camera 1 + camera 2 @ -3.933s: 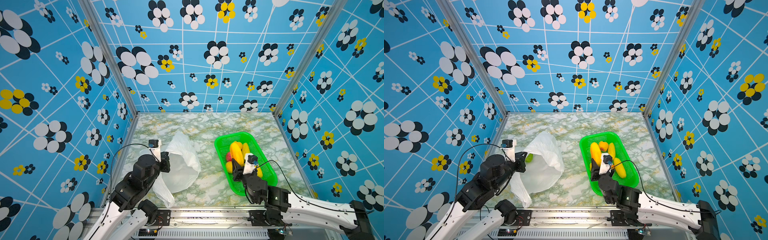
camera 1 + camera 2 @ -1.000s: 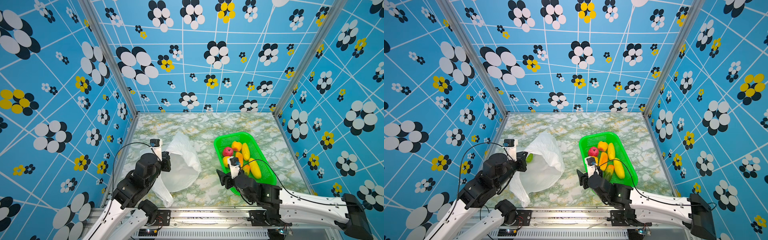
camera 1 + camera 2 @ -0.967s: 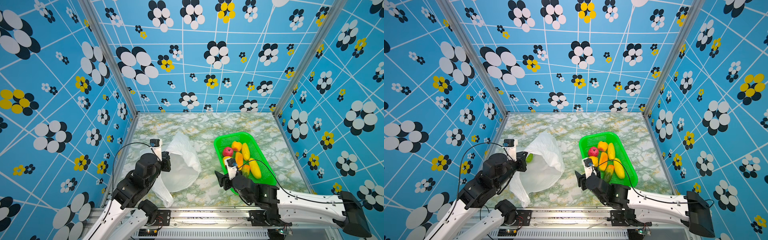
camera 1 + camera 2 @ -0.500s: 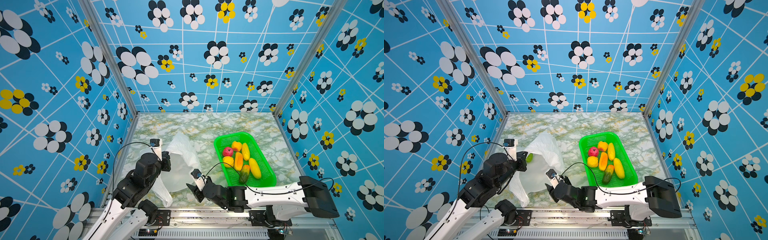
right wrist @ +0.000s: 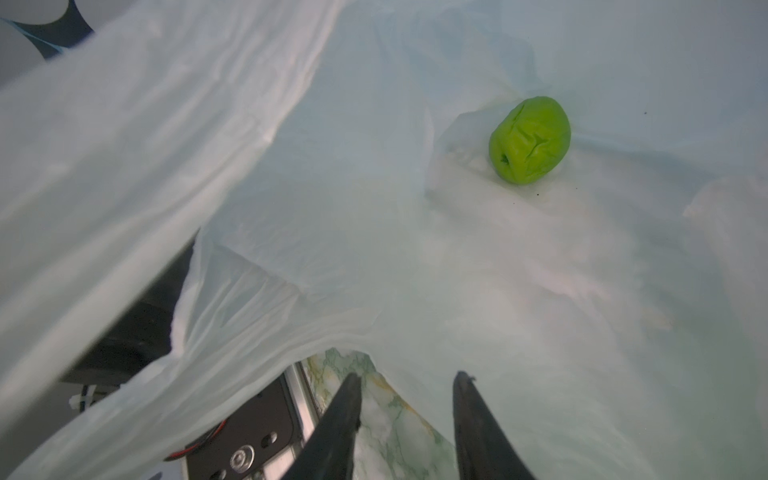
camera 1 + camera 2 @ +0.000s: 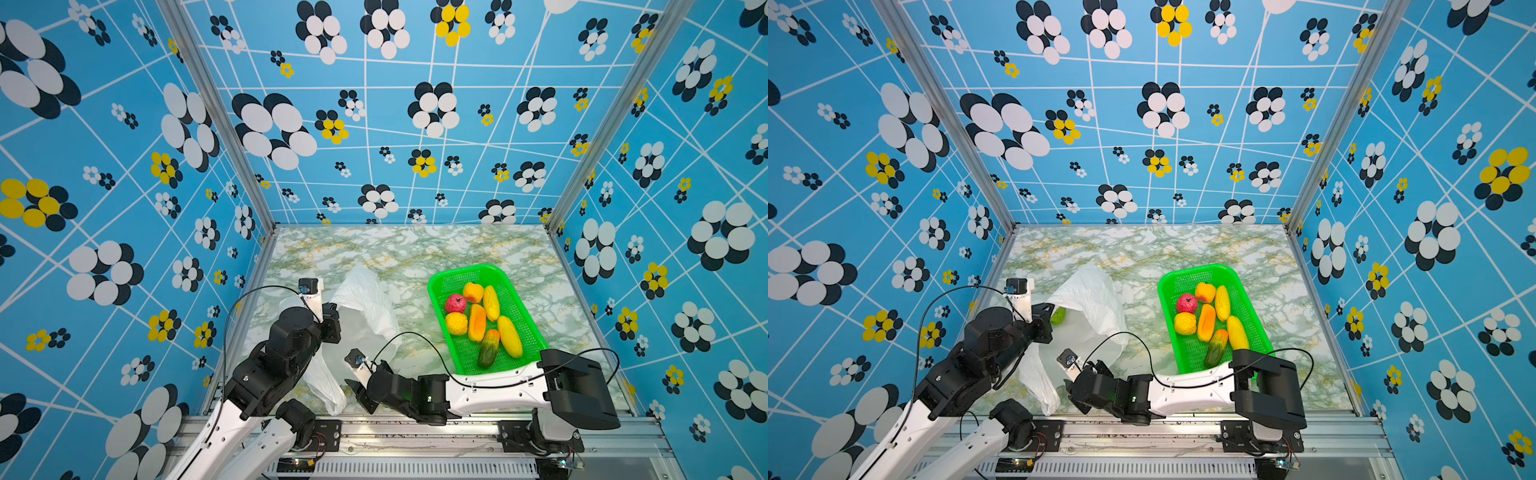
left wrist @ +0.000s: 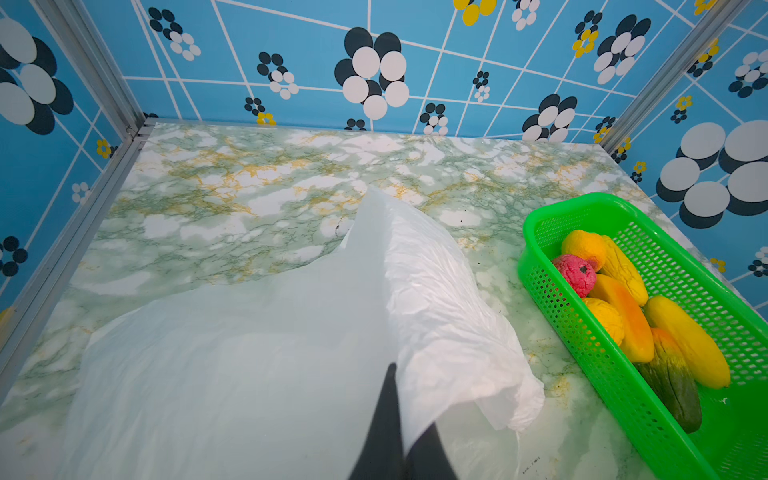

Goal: Untie the knot of the plastic bag and take out the fruit
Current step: 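Move the right gripper back into the bag mouth held by the left gripper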

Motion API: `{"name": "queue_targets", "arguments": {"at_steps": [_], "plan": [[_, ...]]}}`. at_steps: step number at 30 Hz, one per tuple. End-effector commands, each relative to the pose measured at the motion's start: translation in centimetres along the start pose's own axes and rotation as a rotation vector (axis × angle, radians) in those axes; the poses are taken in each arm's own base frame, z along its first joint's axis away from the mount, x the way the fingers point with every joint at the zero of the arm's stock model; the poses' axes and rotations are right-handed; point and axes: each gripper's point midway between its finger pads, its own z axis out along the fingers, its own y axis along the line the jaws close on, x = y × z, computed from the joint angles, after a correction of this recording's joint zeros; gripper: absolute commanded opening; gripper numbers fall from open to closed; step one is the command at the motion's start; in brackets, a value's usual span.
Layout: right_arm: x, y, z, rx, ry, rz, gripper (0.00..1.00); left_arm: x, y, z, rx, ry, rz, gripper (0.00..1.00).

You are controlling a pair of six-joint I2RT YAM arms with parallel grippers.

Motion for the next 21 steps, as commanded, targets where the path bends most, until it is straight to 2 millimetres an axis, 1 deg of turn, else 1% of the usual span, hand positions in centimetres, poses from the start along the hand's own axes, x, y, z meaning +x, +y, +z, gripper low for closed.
{"name": "queue_targets", "arguments": {"at_steps": [1,3,8,12,17,21], "plan": [[-0.1,0.1,0.8,0.021,0.014,0.007,0.39,0.0,0.1,-0.1,0.001,-0.005,-0.005,0.0],[0.0,-0.1,1.6,0.039,0.02,0.009,0.39,0.0,0.1,-0.1,0.003,-0.004,-0.007,0.0],[0.7,-1.3,3.9,0.058,0.085,0.062,0.38,-0.1,0.2,-0.3,-0.002,-0.009,-0.007,0.0],[1.1,-1.6,5.3,0.052,0.109,0.079,0.37,-0.1,0.1,-0.3,0.003,-0.007,-0.007,0.0],[1.1,-1.5,6.2,0.062,0.108,0.08,0.37,-0.1,0.1,-0.5,0.008,-0.012,-0.009,0.0],[1.7,-1.9,6.8,0.087,0.11,0.077,0.36,-0.3,0.1,-0.5,0.003,-0.019,-0.01,0.0]]}}
